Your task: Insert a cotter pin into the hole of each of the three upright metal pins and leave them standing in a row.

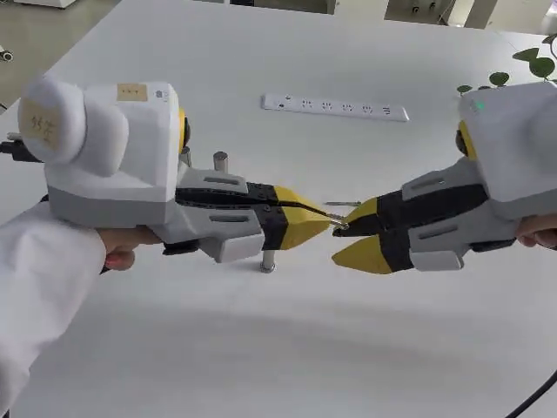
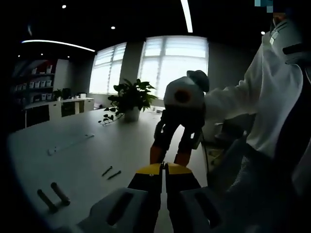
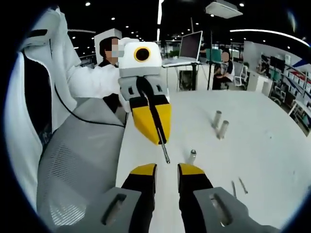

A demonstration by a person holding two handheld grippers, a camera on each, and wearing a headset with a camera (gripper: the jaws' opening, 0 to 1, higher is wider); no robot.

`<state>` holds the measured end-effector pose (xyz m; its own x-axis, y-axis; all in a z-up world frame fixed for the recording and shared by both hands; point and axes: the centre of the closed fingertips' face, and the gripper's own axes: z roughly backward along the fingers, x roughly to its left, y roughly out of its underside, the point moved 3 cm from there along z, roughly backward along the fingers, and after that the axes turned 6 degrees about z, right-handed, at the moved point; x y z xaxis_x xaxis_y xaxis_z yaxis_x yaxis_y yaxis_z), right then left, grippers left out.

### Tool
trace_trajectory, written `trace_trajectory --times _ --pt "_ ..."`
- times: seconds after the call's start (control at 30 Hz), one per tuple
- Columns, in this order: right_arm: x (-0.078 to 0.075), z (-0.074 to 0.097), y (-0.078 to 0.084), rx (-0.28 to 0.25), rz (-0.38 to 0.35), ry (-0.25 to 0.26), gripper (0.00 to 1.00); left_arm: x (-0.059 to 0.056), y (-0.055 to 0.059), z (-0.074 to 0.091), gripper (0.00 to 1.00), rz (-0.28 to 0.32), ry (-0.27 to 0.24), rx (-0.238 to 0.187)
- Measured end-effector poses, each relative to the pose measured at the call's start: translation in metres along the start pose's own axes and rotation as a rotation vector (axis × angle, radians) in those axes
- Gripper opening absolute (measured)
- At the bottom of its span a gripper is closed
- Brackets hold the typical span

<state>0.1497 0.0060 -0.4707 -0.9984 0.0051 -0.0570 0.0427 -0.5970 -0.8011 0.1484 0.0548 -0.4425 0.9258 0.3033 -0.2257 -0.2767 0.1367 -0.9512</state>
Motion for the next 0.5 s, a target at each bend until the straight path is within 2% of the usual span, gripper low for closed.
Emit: trace_trajectory --times 0.2,0.4,0.5 --pt "0.007 -0.005 -0.007 -0.011 0.008 -0.034 0.0 -0.006 0.002 0.001 0.0 -0.034 0.029 0.01" --pt "0.015 -0.007 -0.008 0.001 0.032 -0.065 0.0 -0.006 0.005 0.003 0.0 -0.048 0.043 0.028" --pt "0.018 -0.008 -0.006 0.008 0.036 -0.08 0.0 -0.006 0.01 0.004 0.0 -0.065 0.049 0.052"
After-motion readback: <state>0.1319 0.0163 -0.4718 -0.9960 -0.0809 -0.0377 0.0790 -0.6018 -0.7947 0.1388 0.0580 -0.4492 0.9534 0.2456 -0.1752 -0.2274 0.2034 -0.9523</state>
